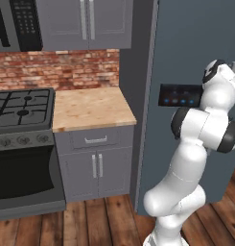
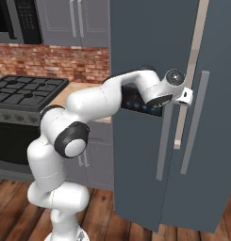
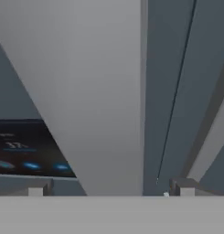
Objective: Take the bottled waters from the counter and place them in the freezer to freeze. Close the freezer door after placing the bottles.
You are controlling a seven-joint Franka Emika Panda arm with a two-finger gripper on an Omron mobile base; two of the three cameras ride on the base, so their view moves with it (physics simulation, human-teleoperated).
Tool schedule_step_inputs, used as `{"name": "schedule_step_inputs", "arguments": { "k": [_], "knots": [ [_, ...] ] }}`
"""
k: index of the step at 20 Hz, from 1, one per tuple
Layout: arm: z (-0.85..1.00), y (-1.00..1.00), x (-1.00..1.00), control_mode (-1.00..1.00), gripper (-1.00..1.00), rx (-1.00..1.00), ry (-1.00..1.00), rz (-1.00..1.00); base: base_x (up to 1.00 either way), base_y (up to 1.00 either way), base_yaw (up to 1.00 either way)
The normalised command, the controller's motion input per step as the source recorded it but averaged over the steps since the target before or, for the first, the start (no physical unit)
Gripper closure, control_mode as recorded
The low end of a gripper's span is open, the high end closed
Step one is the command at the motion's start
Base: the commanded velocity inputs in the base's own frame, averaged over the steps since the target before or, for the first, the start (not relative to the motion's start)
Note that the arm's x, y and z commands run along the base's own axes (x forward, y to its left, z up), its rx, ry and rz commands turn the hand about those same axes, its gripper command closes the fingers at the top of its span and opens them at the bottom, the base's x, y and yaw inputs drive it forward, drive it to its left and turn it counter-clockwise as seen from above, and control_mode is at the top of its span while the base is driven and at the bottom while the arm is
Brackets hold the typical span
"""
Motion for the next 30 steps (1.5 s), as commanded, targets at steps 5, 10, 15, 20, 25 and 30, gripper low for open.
{"name": "schedule_step_inputs", "arguments": {
  "k": [5, 10, 15, 20, 25, 30],
  "knots": [
    [0.01, 0.0, 0.02, -1.0, -1.0, -0.02, 0.0, 0.01, 0.0, 0.0, 0.0],
    [0.0, 0.08, 0.02, -1.0, -1.0, -0.07, 0.0, 0.0, 0.0, 0.0, 0.0],
    [-0.14, 0.06, 0.1, -1.0, -1.0, -0.14, 0.0, 0.0, 0.0, 0.0, 0.0],
    [-0.22, 0.0, 0.13, -1.0, -1.0, -0.13, 0.0, 0.0, 0.0, 0.0, 0.0],
    [0.0, 0.0, 0.19, -1.0, -1.0, -0.01, 0.0, 0.0, 0.0, 0.0, 0.0],
    [0.0, -0.01, 0.34, -1.0, -1.0, 0.0, 0.0, 0.0, 0.0, 0.0, 0.0]
  ]
}}
